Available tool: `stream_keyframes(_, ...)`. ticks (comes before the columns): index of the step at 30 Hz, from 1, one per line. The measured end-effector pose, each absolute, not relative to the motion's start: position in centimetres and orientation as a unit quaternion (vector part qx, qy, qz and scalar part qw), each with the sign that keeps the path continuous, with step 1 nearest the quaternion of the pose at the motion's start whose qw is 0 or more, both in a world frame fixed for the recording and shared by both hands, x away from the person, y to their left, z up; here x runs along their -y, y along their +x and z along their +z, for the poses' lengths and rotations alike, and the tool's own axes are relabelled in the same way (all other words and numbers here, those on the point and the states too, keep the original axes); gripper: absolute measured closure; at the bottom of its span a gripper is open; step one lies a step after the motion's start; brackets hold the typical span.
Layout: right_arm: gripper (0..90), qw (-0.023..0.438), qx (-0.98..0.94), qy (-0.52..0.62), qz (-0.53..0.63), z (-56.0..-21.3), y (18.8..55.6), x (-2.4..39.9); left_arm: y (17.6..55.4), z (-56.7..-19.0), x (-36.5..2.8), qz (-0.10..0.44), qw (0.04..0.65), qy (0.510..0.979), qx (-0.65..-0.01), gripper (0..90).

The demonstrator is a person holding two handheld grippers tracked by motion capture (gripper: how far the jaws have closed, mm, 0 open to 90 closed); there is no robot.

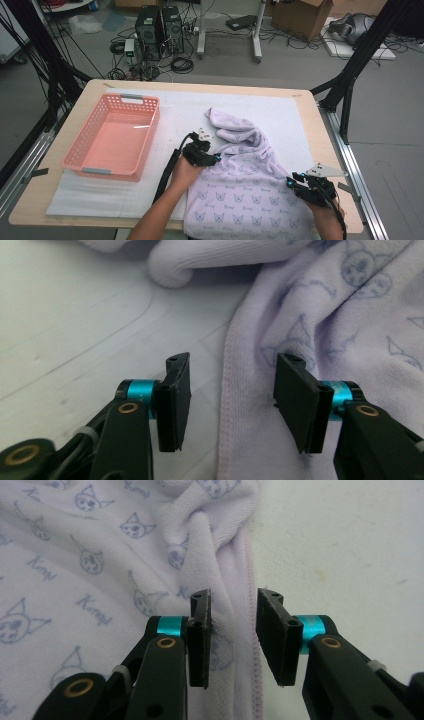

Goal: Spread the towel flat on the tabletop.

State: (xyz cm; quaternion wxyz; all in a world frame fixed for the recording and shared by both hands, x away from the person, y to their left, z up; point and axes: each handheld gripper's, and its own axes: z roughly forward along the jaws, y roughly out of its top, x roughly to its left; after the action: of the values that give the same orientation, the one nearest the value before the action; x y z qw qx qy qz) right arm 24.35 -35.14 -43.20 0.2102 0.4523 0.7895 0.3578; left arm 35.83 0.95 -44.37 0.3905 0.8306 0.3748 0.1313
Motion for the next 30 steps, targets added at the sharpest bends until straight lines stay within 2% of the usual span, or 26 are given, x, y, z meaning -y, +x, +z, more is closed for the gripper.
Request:
stream_keyframes(4,66.8,0.208,-0.781,0.462,0.365,-43.1,24.2,35.7,35.3,-44.4,0.2,0.127,0.398,0.836,-0.357,50.6)
stream_keyframes(7,66.7,0.208,-0.78,0.462,0.368,-43.1,24.1,35.9,34.9,-44.5,0.6,0.126,0.401,0.839,-0.344,58.7)
stream_keyframes(8,66.7,0.208,-0.78,0.462,0.368,-43.1,24.1,35.9,34.9,-44.5,0.8,0.123,0.403,0.84,-0.341,58.7)
stream_keyframes(10,66.7,0.213,-0.782,0.46,0.363,-43.1,24.1,35.8,34.9,-44.5,0.7,0.108,0.408,0.839,-0.344,64.9)
stream_keyframes(12,66.7,0.214,-0.783,0.458,0.361,-43.1,24.2,35.6,35.0,-44.6,0.6,0.083,0.417,0.837,-0.345,80.7)
stream_keyframes(13,66.7,0.211,-0.783,0.459,0.362,-43.1,24.1,35.5,35.0,-44.5,0.6,0.08,0.417,0.838,-0.342,82.6)
stream_keyframes(18,66.7,0.21,-0.783,0.458,0.365,-43.1,24.0,35.5,34.7,-44.2,-0.6,0.09,0.419,0.822,-0.374,84.3)
stream_keyframes(24,66.7,0.204,-0.778,0.462,0.373,-43.3,24.1,35.6,33.5,-43.9,-5.9,0.118,0.417,0.799,-0.418,84.6)
stream_keyframes(30,67.4,0.195,-0.784,0.455,0.373,-43.3,24.8,34.5,30.3,-43.7,-10.4,0.146,0.435,0.774,-0.437,84.8)
